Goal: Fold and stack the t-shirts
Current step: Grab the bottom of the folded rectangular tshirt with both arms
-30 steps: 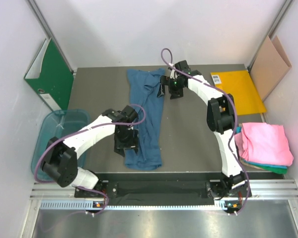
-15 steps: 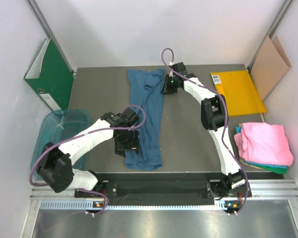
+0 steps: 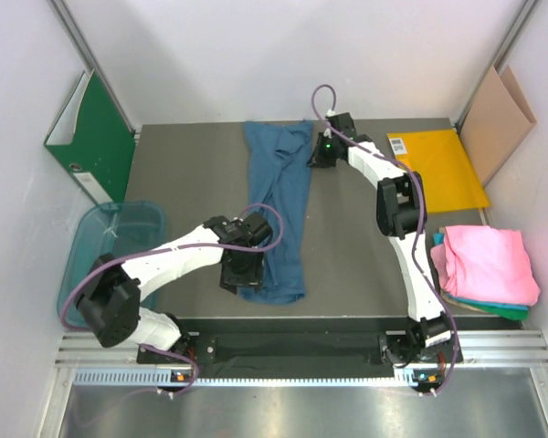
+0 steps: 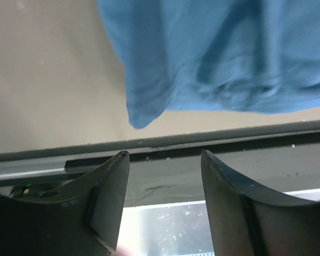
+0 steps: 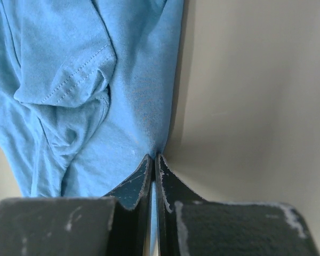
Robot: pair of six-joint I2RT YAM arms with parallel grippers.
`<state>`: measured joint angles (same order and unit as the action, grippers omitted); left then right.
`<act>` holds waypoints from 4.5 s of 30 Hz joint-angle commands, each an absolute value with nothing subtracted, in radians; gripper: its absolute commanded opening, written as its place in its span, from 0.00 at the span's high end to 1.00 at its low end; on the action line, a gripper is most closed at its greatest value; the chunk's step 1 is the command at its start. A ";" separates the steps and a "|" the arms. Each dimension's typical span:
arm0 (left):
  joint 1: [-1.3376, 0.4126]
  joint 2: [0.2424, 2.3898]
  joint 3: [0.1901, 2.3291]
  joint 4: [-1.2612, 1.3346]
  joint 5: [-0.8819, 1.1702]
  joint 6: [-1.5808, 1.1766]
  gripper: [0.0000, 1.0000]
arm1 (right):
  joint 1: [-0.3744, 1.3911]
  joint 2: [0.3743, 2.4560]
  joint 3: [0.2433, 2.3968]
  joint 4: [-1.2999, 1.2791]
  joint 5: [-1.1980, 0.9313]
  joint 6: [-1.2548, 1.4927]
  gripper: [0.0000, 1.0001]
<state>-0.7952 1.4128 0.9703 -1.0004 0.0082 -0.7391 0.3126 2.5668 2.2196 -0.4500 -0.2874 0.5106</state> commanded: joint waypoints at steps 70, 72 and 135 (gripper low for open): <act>-0.716 1.459 1.049 -0.816 -0.204 -0.718 0.01 | 0.207 1.904 1.485 -0.503 -0.474 0.314 0.00; -0.704 1.517 1.055 -0.805 -0.196 -0.706 0.01 | 0.224 1.850 1.396 -0.553 -0.552 0.308 0.00; -0.365 1.442 0.712 -0.592 0.471 -0.557 1.00 | 0.977 1.420 0.687 -0.215 -0.078 1.187 0.11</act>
